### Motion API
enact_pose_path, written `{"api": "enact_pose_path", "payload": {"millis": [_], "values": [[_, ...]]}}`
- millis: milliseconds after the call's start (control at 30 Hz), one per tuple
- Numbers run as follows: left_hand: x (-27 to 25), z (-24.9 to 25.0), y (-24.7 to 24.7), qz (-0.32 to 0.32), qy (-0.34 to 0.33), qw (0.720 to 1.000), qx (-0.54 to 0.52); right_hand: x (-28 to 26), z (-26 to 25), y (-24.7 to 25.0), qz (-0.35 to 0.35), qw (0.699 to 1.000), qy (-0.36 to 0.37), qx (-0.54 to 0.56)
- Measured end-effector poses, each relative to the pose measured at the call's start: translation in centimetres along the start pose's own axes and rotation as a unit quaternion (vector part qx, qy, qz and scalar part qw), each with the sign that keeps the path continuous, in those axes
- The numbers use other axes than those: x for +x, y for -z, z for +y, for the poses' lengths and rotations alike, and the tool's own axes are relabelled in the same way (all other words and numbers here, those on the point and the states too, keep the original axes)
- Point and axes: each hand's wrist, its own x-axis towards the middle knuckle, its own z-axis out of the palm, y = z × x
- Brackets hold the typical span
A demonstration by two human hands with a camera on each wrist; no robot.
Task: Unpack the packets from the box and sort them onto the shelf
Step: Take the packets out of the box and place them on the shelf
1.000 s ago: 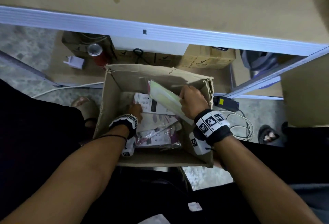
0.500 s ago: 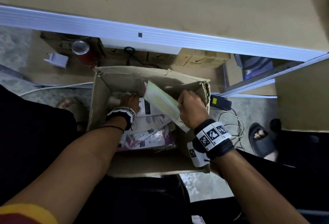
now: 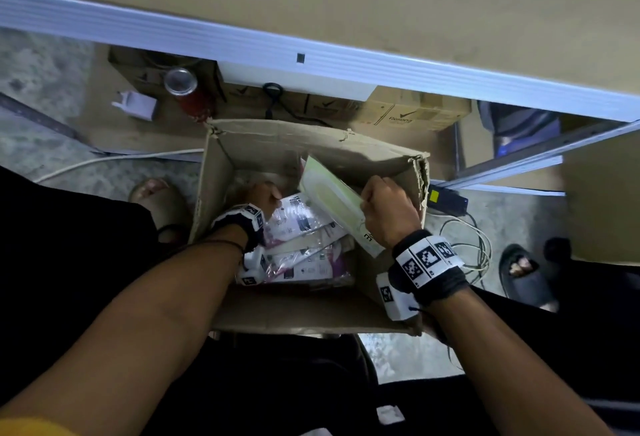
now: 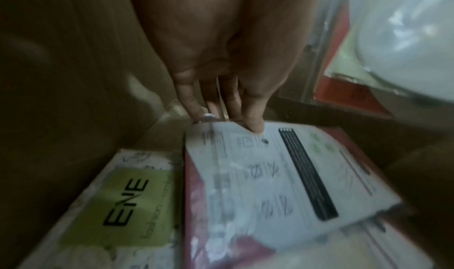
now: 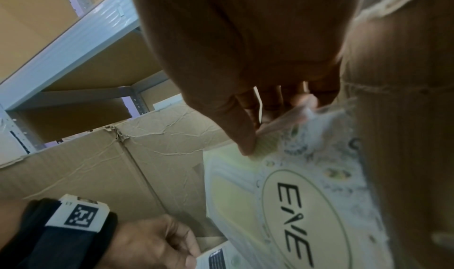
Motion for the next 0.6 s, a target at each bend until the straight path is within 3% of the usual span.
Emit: {"api": "enact_pose_path", "payload": {"millis": [67, 433, 600], "values": [[-0.4, -0.3, 0.5, -0.032, 0.01, 0.999, -0.043, -0.1, 0.0, -0.1, 0.002, 1.0, 0.001, -0.002], [-2.1, -0.8, 1.0, -0.176, 0.046, 0.983, 0.033, -0.7, -0.6, -0.3, -0.003, 1.0, 0.005, -0.017], [-2.4, -1.6, 0.3, -0.125, 0.056, 0.989, 0.063, -0.8, -1.0, -0.5, 0.005, 1.0, 0.009, -0.02]]}}
